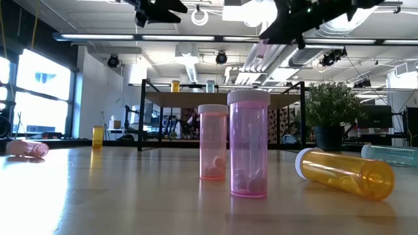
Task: Pick and place medicine bottles onto shelf by color
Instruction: Put the top left purple pill bottle on the shelf
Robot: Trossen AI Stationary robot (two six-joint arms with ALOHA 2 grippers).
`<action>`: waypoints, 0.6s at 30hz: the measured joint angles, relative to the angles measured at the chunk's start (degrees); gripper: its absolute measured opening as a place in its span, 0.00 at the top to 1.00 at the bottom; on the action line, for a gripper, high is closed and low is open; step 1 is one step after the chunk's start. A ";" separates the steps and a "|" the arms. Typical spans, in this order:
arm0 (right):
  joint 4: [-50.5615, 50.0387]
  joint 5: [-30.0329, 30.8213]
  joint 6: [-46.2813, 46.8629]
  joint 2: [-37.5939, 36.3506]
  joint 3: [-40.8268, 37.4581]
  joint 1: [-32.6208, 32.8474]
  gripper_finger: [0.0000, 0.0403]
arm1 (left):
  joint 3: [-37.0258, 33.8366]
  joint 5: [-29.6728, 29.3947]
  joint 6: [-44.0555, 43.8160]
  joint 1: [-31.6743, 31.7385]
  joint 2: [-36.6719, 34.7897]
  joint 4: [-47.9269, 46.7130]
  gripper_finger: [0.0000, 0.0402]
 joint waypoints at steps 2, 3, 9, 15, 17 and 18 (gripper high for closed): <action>1.32 -2.86 -0.52 2.77 -0.11 -1.01 0.74 | 0.00 0.00 0.00 0.52 0.00 0.00 0.40; 1.69 -4.03 -0.77 4.11 -0.11 -1.52 0.74 | 0.00 0.00 0.00 0.78 0.00 -0.02 0.40; 5.21 -8.44 -2.44 11.62 -0.08 -4.45 0.74 | 0.01 0.00 0.00 2.00 0.02 -0.01 0.40; 8.28 -12.34 -3.67 15.67 -0.05 -7.09 0.74 | 0.01 -0.45 0.00 3.06 0.02 0.00 0.40; 8.74 -13.26 -4.43 16.71 -0.05 -7.86 0.74 | 0.01 -0.96 0.00 3.29 0.02 0.00 0.40; 8.73 -13.92 -4.81 17.24 0.03 -8.16 0.74 | 0.00 -1.14 0.00 3.45 0.02 -0.02 0.41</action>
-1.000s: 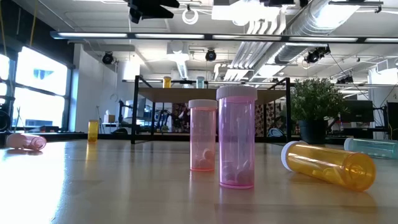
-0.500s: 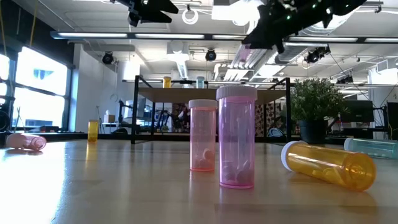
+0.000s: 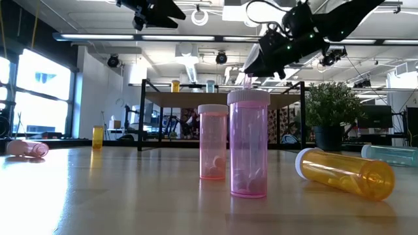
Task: Pick and place medicine bottles onto shelf by color
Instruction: Put the top left purple pill bottle on the shelf
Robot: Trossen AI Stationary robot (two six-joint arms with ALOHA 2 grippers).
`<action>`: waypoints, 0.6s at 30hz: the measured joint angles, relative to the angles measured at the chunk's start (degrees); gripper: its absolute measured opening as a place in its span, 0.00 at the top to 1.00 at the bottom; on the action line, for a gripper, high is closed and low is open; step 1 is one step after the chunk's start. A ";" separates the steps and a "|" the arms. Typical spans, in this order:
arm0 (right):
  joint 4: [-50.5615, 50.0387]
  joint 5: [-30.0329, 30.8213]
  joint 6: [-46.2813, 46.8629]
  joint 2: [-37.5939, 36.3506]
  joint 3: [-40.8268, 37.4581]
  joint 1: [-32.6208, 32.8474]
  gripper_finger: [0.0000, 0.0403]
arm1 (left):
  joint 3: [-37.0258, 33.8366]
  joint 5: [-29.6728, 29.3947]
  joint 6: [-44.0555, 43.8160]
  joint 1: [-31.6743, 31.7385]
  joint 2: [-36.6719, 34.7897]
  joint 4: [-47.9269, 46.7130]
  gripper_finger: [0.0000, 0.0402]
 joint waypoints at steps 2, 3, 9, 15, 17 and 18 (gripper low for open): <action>-0.99 -0.49 -0.25 1.36 1.17 -0.40 0.74 | 0.02 -0.10 0.00 0.31 0.02 0.02 0.41; -1.54 -1.15 -1.10 2.08 2.07 -0.47 0.74 | 0.00 -0.12 0.00 0.45 0.02 0.02 0.40; -9.44 -1.39 -5.79 5.56 9.39 -0.47 0.74 | 0.01 -0.13 0.00 1.18 0.04 0.00 0.41; -13.20 -1.40 -7.25 7.14 11.23 -0.45 0.74 | 0.01 -0.31 0.00 1.16 0.04 -0.02 0.41; -13.48 -1.39 -7.31 7.20 11.23 -0.45 0.74 | 0.00 -0.37 0.00 1.16 0.04 -0.24 0.41; -13.36 -1.39 -7.46 7.19 11.23 -0.45 0.74 | 0.00 -0.49 -0.02 1.16 0.04 -0.50 0.41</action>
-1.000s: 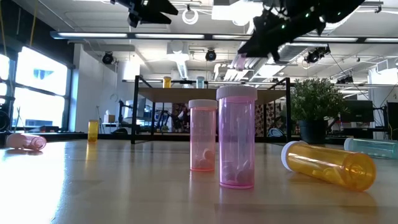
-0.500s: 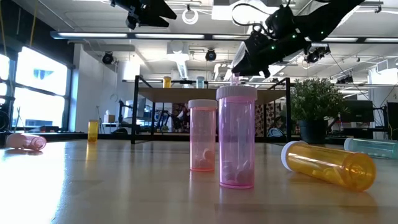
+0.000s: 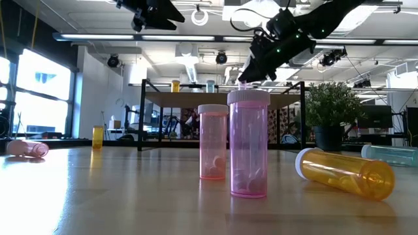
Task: Pick and place medicine bottles onto shelf by color
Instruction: Put the top left purple pill bottle on the shelf
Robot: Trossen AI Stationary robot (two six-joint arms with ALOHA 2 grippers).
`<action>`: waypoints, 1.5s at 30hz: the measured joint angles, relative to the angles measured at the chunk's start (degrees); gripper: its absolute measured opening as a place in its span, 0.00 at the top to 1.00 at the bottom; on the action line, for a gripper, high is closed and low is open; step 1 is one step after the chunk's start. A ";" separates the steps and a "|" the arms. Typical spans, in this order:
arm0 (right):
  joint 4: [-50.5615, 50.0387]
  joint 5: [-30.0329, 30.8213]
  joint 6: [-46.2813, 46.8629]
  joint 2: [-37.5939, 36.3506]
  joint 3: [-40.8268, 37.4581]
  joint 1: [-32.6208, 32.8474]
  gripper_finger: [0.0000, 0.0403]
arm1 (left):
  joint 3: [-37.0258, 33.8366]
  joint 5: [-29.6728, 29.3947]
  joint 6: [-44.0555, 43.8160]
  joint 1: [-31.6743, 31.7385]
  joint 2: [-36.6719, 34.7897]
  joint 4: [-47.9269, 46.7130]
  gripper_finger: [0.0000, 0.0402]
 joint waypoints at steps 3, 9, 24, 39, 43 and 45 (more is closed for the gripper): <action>-1.08 0.02 -0.08 0.00 0.00 0.00 0.74 | 0.02 -0.85 0.00 0.00 0.00 -0.52 0.41; -1.85 0.04 -0.55 0.00 0.00 0.00 0.74 | 0.00 -1.19 0.00 0.00 0.00 -0.53 0.41; 2.76 1.14 1.97 0.28 -0.01 -0.23 0.74 | 0.02 -1.16 0.02 0.00 0.00 -0.49 0.41; 2.27 1.63 3.26 2.26 -0.02 0.13 0.74 | 0.00 -1.19 0.02 0.00 0.00 -0.40 0.41; 2.08 1.62 3.31 2.23 -0.02 0.13 0.74 | 0.00 -1.19 0.02 0.00 0.00 -0.39 0.41; 1.96 1.64 3.86 2.20 -0.02 0.13 0.73 | 0.00 -1.19 0.02 0.00 0.00 -0.38 0.41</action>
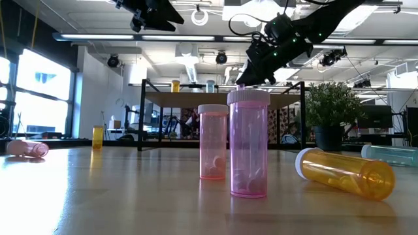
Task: Pick and place medicine bottles onto shelf by color
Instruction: Put the top left purple pill bottle on the shelf, then put the bottom left pink pill bottle on the shelf
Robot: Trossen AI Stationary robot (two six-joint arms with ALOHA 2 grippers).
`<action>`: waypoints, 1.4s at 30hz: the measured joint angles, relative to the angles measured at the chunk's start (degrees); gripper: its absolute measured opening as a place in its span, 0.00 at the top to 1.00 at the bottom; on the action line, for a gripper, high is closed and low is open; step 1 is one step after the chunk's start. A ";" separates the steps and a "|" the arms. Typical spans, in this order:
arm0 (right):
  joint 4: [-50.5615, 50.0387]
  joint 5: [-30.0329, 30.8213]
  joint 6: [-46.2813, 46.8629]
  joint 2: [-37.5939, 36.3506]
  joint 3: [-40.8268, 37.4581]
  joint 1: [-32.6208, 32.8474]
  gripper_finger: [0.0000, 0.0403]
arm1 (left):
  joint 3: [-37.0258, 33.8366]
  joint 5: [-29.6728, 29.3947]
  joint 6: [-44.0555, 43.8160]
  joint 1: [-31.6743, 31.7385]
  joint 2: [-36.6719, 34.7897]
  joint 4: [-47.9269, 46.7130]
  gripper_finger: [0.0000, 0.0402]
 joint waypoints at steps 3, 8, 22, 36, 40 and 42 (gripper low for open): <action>-0.13 0.02 0.03 0.00 0.00 0.00 0.70 | 0.02 0.00 0.00 0.00 0.00 0.00 0.41; -0.81 0.55 0.05 0.05 -0.08 0.00 0.62 | 0.01 -0.02 0.00 0.00 0.00 0.00 0.41; -6.30 0.58 -0.79 -0.05 6.52 -0.50 0.46 | 0.01 -0.18 0.00 0.00 0.00 -1.10 0.41; -26.83 2.14 2.27 -5.20 20.59 0.81 0.46 | 0.00 4.87 -6.07 -0.72 -7.09 -13.93 0.41; -31.21 2.08 6.11 -7.92 20.63 2.70 0.46 | 0.00 5.27 -7.44 -2.95 -9.38 -17.28 0.41; -33.33 2.74 8.37 -8.61 20.63 4.05 0.46 | 0.00 5.31 -10.06 -4.38 -10.23 -19.31 0.41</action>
